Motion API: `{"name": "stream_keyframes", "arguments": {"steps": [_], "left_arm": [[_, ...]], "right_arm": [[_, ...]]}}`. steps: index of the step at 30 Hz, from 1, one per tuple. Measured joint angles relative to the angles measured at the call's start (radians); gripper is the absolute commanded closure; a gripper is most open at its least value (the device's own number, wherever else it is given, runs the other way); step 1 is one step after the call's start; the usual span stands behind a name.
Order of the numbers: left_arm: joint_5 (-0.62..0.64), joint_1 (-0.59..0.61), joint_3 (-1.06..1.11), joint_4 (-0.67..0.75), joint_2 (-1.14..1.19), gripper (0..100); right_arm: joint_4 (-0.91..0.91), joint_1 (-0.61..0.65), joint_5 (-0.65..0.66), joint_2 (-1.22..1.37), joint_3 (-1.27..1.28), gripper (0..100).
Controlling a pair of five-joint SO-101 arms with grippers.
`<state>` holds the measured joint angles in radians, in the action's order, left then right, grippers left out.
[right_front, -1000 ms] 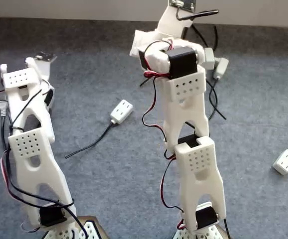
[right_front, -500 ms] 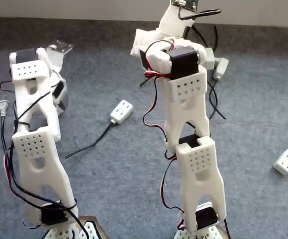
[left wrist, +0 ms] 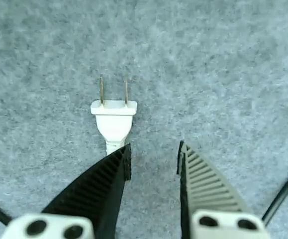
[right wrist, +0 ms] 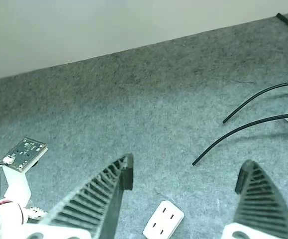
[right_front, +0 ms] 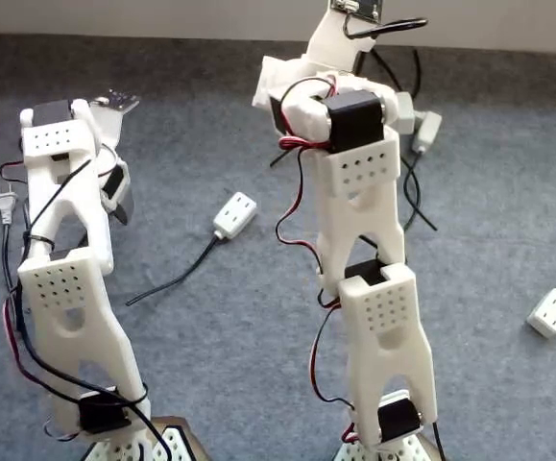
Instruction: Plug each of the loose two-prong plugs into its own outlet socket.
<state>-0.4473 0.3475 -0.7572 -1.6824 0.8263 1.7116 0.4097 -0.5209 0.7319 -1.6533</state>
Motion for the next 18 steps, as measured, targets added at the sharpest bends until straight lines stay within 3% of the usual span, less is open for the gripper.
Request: {"name": "stream_keyframes", "arguments": {"steps": [8, 18], "left_arm": [[0.034, 0.000, 0.075, 0.127, -0.002, 83], [0.034, 0.014, 0.081, 0.175, -0.008, 83]], "right_arm": [[0.000, 0.000, 0.000, 0.000, 0.000, 67.4], [0.000, 0.000, 0.000, 0.000, 0.000, 67.4]]}}
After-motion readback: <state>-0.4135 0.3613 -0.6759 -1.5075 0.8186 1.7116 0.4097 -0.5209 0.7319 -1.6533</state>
